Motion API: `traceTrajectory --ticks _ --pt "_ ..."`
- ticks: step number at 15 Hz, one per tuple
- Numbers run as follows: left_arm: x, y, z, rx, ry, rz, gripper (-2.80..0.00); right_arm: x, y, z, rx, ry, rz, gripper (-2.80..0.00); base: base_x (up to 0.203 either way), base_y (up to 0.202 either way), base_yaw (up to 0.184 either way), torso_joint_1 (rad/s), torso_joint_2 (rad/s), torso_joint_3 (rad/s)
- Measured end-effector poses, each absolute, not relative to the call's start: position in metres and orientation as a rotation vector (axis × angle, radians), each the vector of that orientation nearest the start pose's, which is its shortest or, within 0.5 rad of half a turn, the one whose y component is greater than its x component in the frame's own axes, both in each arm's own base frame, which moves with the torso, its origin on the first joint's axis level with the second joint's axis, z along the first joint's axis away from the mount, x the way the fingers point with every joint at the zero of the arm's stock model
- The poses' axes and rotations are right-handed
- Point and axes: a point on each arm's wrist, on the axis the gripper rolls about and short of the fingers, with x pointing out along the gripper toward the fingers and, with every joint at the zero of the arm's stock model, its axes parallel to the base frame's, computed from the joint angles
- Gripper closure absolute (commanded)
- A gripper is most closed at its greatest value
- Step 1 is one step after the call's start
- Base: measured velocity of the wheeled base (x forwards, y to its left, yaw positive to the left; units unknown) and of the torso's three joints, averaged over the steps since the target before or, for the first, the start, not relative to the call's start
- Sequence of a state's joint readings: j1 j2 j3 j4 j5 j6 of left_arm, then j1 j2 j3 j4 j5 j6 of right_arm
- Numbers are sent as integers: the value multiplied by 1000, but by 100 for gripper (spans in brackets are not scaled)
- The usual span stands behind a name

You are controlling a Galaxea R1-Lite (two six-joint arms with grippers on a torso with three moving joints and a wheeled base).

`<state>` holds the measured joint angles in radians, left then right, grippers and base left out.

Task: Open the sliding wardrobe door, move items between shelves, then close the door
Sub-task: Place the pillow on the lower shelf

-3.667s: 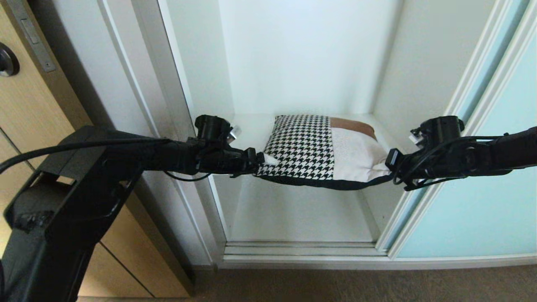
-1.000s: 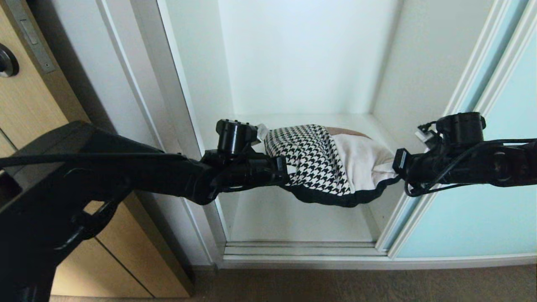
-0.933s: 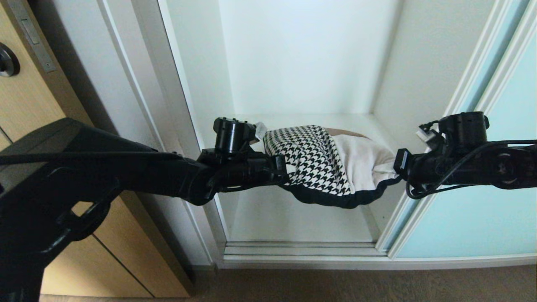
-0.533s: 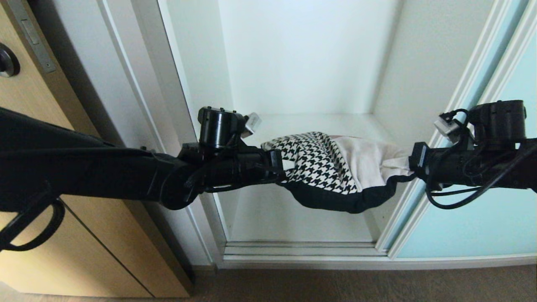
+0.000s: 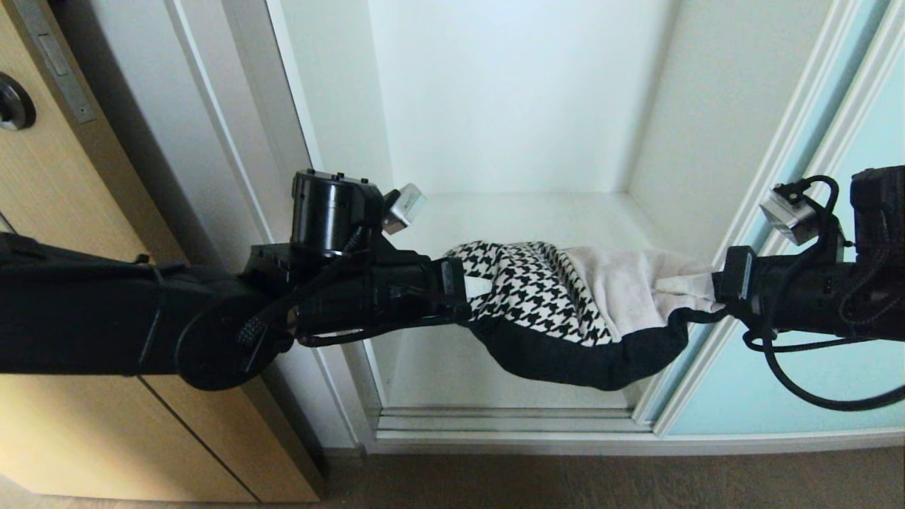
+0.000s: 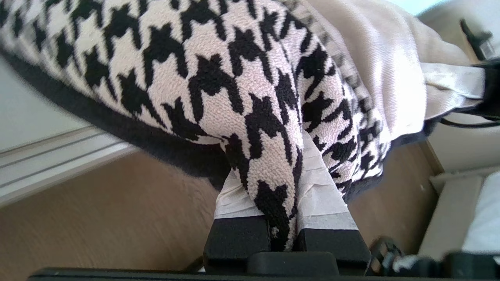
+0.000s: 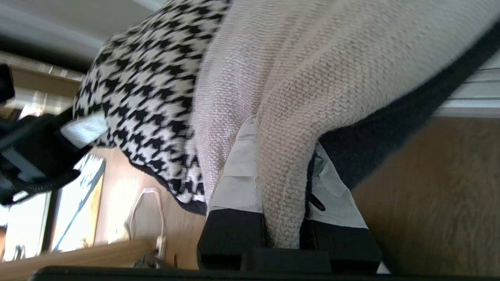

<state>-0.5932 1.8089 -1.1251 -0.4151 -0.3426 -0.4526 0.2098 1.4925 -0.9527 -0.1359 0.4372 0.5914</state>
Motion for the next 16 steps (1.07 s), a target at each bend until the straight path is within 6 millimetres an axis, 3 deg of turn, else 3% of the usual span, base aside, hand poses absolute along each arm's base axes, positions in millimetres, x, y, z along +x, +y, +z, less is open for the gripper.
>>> traceTrajectory --ticks 2,9,16 --pt "275 -202 219 -377 484 -859 0 237 68 233 601 600 526 0 0 0 0 0 0 0" --pt "234 -207 214 -341 536 -879 0 193 69 231 589 645 569 0 0 0 0 0 0 0" --pt "217 -211 206 -333 576 -913 0 179 69 231 583 643 595 0 0 0 0 0 0 0"
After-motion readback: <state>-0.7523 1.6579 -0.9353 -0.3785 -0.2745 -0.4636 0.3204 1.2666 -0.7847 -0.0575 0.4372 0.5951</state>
